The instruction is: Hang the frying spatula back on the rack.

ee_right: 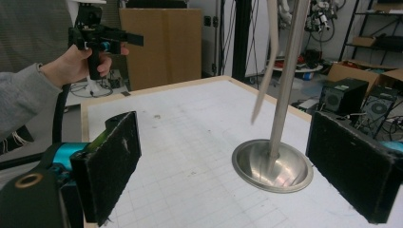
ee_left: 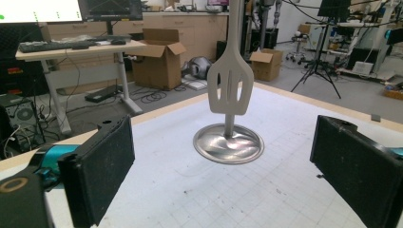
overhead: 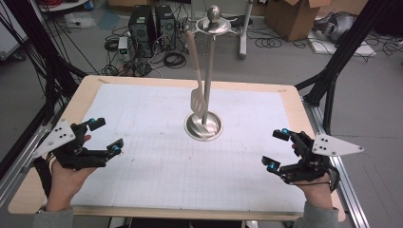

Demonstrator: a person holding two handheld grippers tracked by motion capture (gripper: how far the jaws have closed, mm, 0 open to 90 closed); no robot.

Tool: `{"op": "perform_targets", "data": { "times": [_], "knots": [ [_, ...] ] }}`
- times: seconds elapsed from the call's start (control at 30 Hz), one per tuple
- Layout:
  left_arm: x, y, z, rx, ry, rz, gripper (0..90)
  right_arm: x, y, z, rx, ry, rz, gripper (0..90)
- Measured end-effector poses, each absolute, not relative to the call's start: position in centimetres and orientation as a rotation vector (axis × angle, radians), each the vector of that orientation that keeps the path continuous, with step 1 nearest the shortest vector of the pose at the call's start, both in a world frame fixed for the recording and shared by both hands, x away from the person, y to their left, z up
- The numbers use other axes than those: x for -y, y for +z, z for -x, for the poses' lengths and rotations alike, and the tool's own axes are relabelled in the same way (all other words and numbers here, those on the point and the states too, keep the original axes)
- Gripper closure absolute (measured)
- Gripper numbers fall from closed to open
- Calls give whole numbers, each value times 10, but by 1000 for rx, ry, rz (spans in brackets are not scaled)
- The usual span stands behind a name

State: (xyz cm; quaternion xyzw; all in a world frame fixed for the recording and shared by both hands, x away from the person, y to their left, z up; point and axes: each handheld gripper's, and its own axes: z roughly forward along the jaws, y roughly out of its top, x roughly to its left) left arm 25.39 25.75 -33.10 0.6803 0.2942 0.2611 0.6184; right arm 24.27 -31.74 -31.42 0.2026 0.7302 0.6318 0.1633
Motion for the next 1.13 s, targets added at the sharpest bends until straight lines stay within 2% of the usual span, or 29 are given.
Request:
{"op": "perform_targets", "data": {
  "times": [0.57, 0.97, 1.13],
  "knots": [
    [-280, -341, -246, -712, 617, -1565, 80, 335, -312, -238, -2028, 1809, -623, 102],
    [-294, -373, -248, -827, 633, -1574, 81, 340, -317, -240, -2016, 1819, -653, 102],
    [-296, -368, -246, -821, 639, -1555, 80, 339, -317, -241, -2015, 1818, -644, 102]
  ]
}}
